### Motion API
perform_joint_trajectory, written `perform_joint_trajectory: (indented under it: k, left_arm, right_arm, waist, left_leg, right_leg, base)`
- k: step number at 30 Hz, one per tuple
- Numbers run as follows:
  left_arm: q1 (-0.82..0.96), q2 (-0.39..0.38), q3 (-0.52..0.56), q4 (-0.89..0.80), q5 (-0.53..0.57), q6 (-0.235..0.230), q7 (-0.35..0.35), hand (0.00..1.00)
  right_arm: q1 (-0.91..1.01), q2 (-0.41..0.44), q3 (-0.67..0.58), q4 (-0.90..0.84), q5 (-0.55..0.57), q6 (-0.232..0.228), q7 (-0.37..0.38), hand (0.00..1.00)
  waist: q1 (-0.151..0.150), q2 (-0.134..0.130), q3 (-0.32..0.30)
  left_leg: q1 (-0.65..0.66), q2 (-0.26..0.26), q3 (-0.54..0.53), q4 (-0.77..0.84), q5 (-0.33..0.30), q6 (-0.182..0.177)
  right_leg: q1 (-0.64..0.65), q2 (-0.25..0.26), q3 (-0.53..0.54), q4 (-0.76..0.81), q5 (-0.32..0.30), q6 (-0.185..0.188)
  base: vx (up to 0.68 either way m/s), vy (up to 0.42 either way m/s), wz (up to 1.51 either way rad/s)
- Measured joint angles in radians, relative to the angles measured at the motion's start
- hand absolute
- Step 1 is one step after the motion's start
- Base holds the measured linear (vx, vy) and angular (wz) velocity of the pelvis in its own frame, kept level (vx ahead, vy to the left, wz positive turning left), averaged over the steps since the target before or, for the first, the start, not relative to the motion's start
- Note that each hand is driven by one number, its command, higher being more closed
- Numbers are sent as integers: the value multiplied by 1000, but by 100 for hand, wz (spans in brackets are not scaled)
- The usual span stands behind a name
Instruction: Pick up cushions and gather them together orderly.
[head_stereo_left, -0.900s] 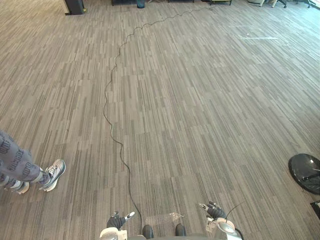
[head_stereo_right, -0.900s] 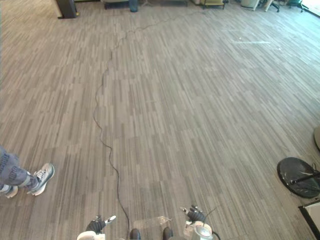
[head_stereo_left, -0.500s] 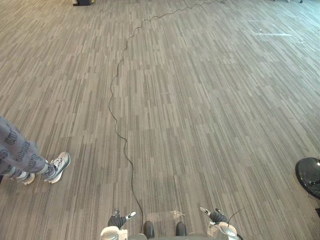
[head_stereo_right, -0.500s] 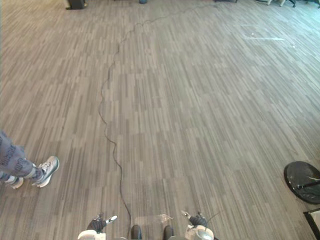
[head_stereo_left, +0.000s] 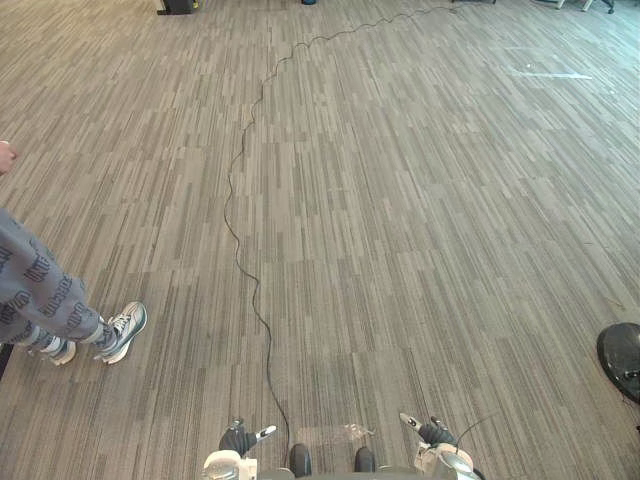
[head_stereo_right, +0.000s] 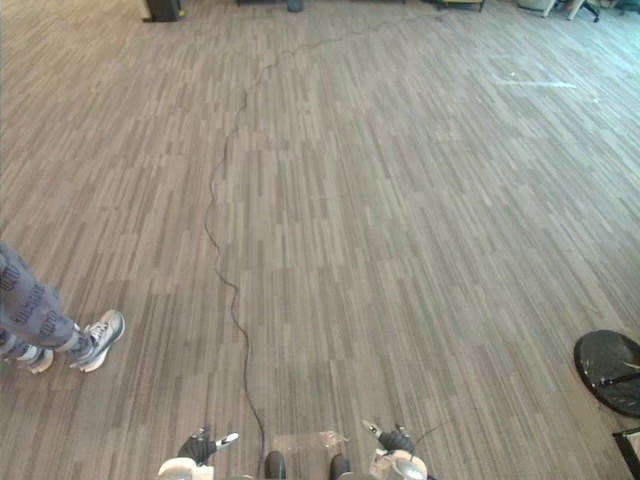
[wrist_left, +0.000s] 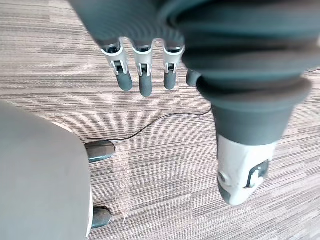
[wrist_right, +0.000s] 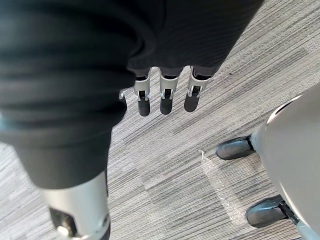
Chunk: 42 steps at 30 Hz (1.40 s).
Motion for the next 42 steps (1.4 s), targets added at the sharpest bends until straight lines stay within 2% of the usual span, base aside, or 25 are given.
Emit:
perform_joint_trajectory:
  k: [14, 16, 17, 19, 20, 22, 23, 24, 25, 26, 28, 30, 31, 32, 33, 34, 35, 36, 37, 38, 39, 40, 41, 42]
  left_arm:
    - [-14, 6, -18, 9, 0, 1, -2, 0]
    - [-18, 5, -18, 8, 0, 1, -3, 0]
    - [-19, 5, -14, 6, -1, 1, -2, 0]
    - [-19, 6, 5, -3, -5, 2, -3, 0]
    - [-19, 7, 32, -14, -17, 2, -3, 0]
    - [-16, -13, 87, -43, -21, 3, -4, 0]
    - [-15, -26, 109, -61, -21, 3, -4, 0]
    - [-16, -35, 143, -90, -22, 3, -3, 0]
    - [-15, -38, 156, -110, -22, 0, -3, 0]
    - [-5, -44, 161, -130, -30, -1, -2, 0]
    - [3, -44, 160, -144, -40, -1, -4, 0]
    - [2, -51, 161, -160, -41, -2, -5, 0]
    - [0, -51, 160, -163, -42, -4, -5, 0]
    - [-3, -53, 158, -168, -44, -13, -5, 0]
    - [-7, -50, 156, -166, -47, -18, -2, 0]
    - [-10, -50, 157, -166, -47, -18, -1, 0]
    - [-12, -48, 159, -159, -46, -19, 0, 0]
    - [-15, -42, 157, -155, -45, -16, 0, 0]
    - [-20, -31, 124, -149, -38, -11, 1, 0]
    - [-16, -30, 101, -148, -37, -8, 1, 0]
    - [-23, -31, 74, -144, -35, 1, 0, 0]
    - [-29, -30, 66, -138, -34, 1, 0, 0]
    - [-40, -34, 56, -134, -35, 2, 1, 0]
    - [-52, -44, 52, -133, -38, 1, 1, 0]
  right_arm:
    - [7, -3, 0, -6, 18, -7, 11, 0]
    - [5, -8, -1, -10, 17, -7, 11, 0]
    - [3, -10, -2, -14, 17, -7, 11, 0]
    - [3, -9, -2, -14, 18, -8, 12, 0]
    - [4, -6, -4, -16, 18, -8, 12, 0]
    - [21, 1, -31, -48, 23, -7, 12, 0]
    - [33, 2, -35, -68, 36, -8, 13, 0]
    - [48, 5, -40, -100, 38, -8, 11, 0]
    - [50, 8, -40, -118, 38, -7, 9, 0]
    - [62, 11, -38, -133, 40, -7, 7, 0]
    - [60, -2, -36, -133, 44, -6, 5, 0]
    - [47, -4, -35, -136, 47, -7, -2, 0]
    - [36, -3, -35, -135, 47, -7, -2, 0]
    - [31, -1, -35, -130, 47, -8, -3, 0]
    - [32, 8, -33, -130, 47, -7, -3, 0]
    - [29, 15, -33, -132, 45, -7, 0, 0]
    - [29, 40, -35, -134, 42, -8, 1, 0]
    - [32, 52, -35, -131, 38, -6, 2, 0]
    - [37, 64, -37, -134, 35, -6, 5, 0]
    - [39, 64, -37, -139, 35, -7, 8, 0]
    - [48, 63, -22, -155, 35, -7, 12, 0]
    - [53, 62, -12, -161, 34, -6, 14, 0]
    - [53, 62, -6, -186, 34, -10, 15, 0]
    - [55, 62, -3, -207, 34, -10, 15, 0]
  waist:
    - [-1, 0, 4]
    - [-1, 4, 13]
    - [-1, 4, 24]
    - [0, -5, 31]
    - [2, -15, 42]
    - [6, -13, 49]
    - [7, -8, 55]
    - [13, 2, 68]
    - [17, 4, 77]
    - [21, 5, 78]
    - [24, 11, 78]
    - [31, 8, 78]
    - [37, 6, 77]
    - [55, -5, 73]
    - [61, -26, 47]
    - [59, -26, 43]
    - [59, -33, 41]
    - [61, -41, 39]
    - [65, -51, 43]
    - [64, -44, 44]
    - [61, -39, 52]
    - [56, -37, 57]
    - [46, -42, 54]
    - [28, -41, 55]
  left_leg:
    - [-17, 0, -2, 0, -6, -3]
    - [-28, 3, 0, 6, -9, -7]
    - [-25, 6, 1, 7, -13, -13]
    - [-40, 9, 11, 52, -46, -21]
    - [-83, 18, 26, 174, -110, -28]
    - [-173, 60, 83, 414, -200, -36]
    - [-209, 84, 111, 512, -221, -35]
    - [-271, 133, 153, 693, -236, -33]
    - [-328, 176, 181, 838, -225, -33]
    - [-377, 221, 205, 901, -266, -14]
    - [-415, 252, 216, 838, -282, -19]
    - [-459, 239, 218, 715, -253, -39]
    - [-479, 222, 217, 622, -207, -50]
    - [-478, 189, 212, 532, -89, -46]
    - [-476, 153, 232, 529, -100, -2]
    - [-477, 154, 243, 537, -113, 17]
    - [-468, 155, 246, 570, -140, 36]
    - [-444, 151, 253, 570, -150, 43]
    - [-362, 144, 270, 547, -180, 41]
    - [-296, 144, 270, 515, -213, 24]
    - [-183, 138, 275, 453, -265, 3]
    - [-155, 133, 275, 443, -271, 5]
    - [-94, 128, 280, 417, -287, 3]
    - [-23, 128, 285, 375, -296, -2]
  right_leg:
    - [-10, 1, -4, -13, -3, -5]
    - [-42, 1, -3, 30, -28, -10]
    - [-64, 0, -2, 85, -60, -12]
    - [-93, -7, 1, 158, -106, -20]
    - [-100, -14, 2, 204, -135, -24]
    - [-101, -11, -5, 253, -171, -29]
    - [-97, -7, -8, 266, -182, -32]
    - [-79, 0, -17, 286, -205, -42]
    - [-65, 2, -19, 293, -228, -51]
    - [-54, 2, -21, 311, -269, -66]
    - [-25, -9, -22, 308, -296, -53]
    - [1, -37, -22, 277, -307, -36]
    - [14, -56, -23, 255, -307, -25]
    - [37, -90, -14, 217, -311, -5]
    - [40, -119, 3, 205, -293, 4]
    - [36, -125, 4, 208, -274, 8]
    - [32, -139, 15, 239, -214, 34]
    - [31, -143, 23, 278, -184, 42]
    - [-14, -152, 41, 446, -124, 52]
    - [-69, -155, 54, 605, -64, 58]
    - [-182, -172, 72, 891, 44, 57]
    - [-226, -177, 83, 983, 23, 53]
    - [-307, -177, 79, 1107, -30, 33]
    - [-391, -172, 37, 1158, -89, 12]
  base:
    - [-8, -9, 0]
    - [25, -8, 0]
    - [73, -11, -3]
    - [85, -24, -2]
    - [83, -50, 0]
    - [76, -91, 4]
    - [64, -88, 11]
    - [69, -59, 12]
    - [98, -16, 12]
    - [126, 2, 10]
    - [242, 79, 13]
    - [301, 139, 8]
    - [437, 270, -18]
    - [669, 358, -25]
    - [521, 273, -22]
    - [502, 228, -10]
    - [517, 261, -8]
    - [757, 369, -30]
    - [721, 335, -45]
    - [582, 258, -65]
    - [444, 190, -44]
    - [403, 119, -24]
    - [497, 114, -2]
    - [612, 102, -4]
